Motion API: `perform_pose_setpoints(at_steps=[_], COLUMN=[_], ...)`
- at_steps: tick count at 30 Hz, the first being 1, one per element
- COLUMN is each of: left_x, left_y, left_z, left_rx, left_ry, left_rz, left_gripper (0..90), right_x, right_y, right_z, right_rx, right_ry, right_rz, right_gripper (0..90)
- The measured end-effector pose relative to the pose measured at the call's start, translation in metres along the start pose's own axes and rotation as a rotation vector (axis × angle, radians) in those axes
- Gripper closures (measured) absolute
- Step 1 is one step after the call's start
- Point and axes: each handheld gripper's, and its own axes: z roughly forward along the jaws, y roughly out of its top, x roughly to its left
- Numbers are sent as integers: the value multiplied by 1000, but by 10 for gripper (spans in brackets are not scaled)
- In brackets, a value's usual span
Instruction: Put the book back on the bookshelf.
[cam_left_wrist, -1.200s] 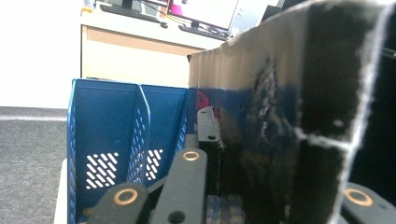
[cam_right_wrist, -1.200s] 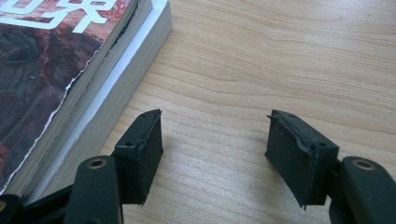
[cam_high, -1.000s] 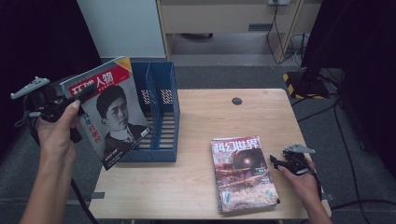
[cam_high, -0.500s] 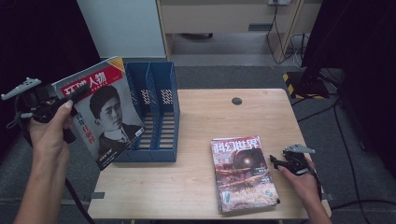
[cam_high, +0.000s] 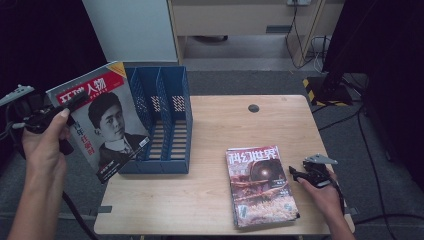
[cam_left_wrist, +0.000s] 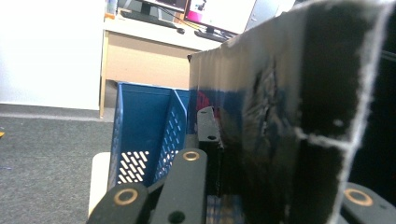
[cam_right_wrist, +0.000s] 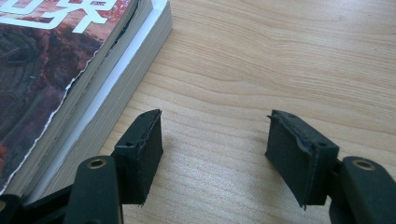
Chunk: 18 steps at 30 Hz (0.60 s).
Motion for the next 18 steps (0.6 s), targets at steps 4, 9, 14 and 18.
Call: perform_pose_setpoints(at_steps=[4, 9, 14, 18], left_x=[3, 6, 10, 13], left_y=[2, 5, 11, 14], left_z=[-1, 1, -1, -2], left_rx=[6, 11, 10, 6], left_ry=[8, 15, 22, 20], left_rz=[11, 16, 27, 26], left_gripper=[859, 859, 859, 859], right_x=[0, 0, 0, 0], right_y=[0, 0, 0, 0], right_z=[0, 0, 0, 0], right_rx=[0, 0, 0, 0], right_ry=[0, -1, 0, -1], right_rz=[0, 0, 0, 0], right_gripper=[358, 358, 358, 358])
